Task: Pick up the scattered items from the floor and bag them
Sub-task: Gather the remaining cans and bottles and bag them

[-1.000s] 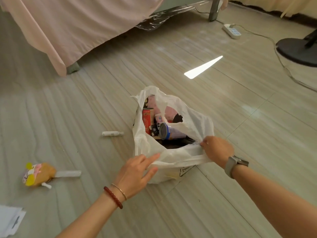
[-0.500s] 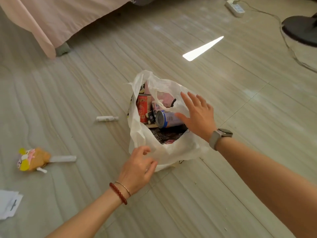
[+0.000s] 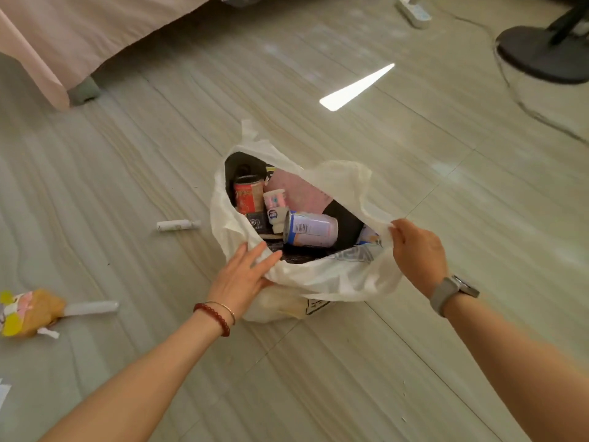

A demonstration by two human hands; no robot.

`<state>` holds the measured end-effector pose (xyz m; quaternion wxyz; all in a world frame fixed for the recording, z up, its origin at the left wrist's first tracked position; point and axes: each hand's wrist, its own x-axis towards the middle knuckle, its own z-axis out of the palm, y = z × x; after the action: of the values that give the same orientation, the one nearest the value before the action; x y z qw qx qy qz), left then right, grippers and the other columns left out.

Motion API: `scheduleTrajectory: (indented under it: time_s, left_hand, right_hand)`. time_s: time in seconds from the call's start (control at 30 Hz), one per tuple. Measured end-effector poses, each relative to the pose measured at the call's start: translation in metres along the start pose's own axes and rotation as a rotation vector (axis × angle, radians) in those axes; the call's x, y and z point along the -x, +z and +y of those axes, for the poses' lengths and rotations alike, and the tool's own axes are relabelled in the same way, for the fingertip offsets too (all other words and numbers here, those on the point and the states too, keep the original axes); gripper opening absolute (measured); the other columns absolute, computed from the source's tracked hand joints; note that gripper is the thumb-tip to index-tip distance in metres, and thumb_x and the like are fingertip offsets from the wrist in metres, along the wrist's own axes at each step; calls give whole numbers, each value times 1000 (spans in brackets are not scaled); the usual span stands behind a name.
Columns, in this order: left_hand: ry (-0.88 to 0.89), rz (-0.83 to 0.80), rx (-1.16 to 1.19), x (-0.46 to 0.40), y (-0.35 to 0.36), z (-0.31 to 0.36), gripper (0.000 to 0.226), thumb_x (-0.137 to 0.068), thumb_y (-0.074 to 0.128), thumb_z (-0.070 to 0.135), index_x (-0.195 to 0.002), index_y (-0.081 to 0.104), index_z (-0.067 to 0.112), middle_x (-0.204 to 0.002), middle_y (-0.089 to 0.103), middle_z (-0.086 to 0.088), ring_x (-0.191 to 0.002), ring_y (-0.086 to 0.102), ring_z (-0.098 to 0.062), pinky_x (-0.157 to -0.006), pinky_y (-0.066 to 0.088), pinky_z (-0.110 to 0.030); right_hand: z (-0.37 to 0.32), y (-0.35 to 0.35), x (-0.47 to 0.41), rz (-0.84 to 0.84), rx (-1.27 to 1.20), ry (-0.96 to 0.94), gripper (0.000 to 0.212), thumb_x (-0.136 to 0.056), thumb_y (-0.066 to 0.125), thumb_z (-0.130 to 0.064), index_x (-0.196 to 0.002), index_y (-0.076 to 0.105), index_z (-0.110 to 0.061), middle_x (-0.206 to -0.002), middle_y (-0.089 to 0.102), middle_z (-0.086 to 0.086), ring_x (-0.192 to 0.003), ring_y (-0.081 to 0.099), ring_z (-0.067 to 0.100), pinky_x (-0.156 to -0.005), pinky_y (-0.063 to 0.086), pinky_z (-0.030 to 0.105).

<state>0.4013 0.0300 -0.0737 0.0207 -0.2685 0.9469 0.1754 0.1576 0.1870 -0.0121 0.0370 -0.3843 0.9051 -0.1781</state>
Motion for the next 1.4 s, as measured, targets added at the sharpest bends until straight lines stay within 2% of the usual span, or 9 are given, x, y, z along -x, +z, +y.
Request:
scheduleTrajectory:
  time_s: [0.17,0.3,0.63,0.73,0.83,0.97,1.1,1.27,1.4]
  left_hand:
    - [-42,93,-180,-7,-26,-16,54,-66,76,9,-116,60,23,-119,64,-11,-118,52,-40,-88,46,-56]
    - [64,103,-86,-6,-36,-14,48,-77,47,39,-121,54,22,-128,56,-6,-137,31,-28,-108,25,-53]
    - [-65,-12,-12,28,-14,-9,91,-71,-12,75,-140,28,30,-149,32,5,-140,21,-12,-110,20,-49]
    - [-109,3,210,30,-17,-10,74,-74,11,69,-140,21,36,-147,21,20,-137,11,1,-116,3,-46]
    - [-94,372,477,28,-45,-10,49,-82,40,44,-127,49,26,-129,43,17,-127,37,-1,-112,22,-29]
    - [-199,592,310,48,-52,-58,42,-82,41,30,-115,58,11,-119,60,-6,-113,50,-17,-97,40,-31]
    - [-532,435,92,96,-22,-139,45,-79,39,26,-116,59,8,-118,61,-17,-112,55,-36,-91,44,-48]
    - [-749,89,-34,144,10,-207,52,-92,41,25,-142,25,26,-154,20,3,-144,5,-25,-111,9,-54]
    - [-635,81,-135,154,20,-235,34,-85,49,32,-115,59,21,-120,64,-3,-125,49,-28,-96,28,-68]
  right_hand:
    - [29,-6,30,24,-31,250,24,-95,40,-15,-97,56,2,-86,64,28,-70,50,40,-60,29,34]
    - [30,-2,42,-3,11,308,24,-95,38,-17,-107,54,-3,-97,65,22,-71,50,34,-62,36,34]
    - [-26,27,33,-124,241,-291,43,-82,56,-9,-125,53,-12,-124,58,13,-119,50,35,-106,26,58]
    - [-59,32,25,-97,180,-394,34,-87,49,-15,-120,53,-11,-125,56,14,-122,47,34,-107,23,59]
    - [-106,33,13,-80,16,-578,38,-90,33,-22,-123,48,-11,-126,54,13,-120,47,30,-105,34,48]
    - [-182,41,1,-16,-143,-770,35,-88,36,-16,-119,51,-8,-118,57,14,-109,47,25,-95,40,38]
    - [-254,80,2,-168,-101,-883,37,-88,39,-12,-123,51,-9,-119,58,11,-110,53,30,-95,39,37]
    - [-300,164,0,-541,118,-671,51,-92,36,-11,-141,23,-14,-147,29,6,-136,25,25,-110,22,36]
    - [-307,218,-11,-642,267,-497,63,-93,30,-10,-146,-4,-13,-157,-6,2,-144,-4,22,-117,7,45]
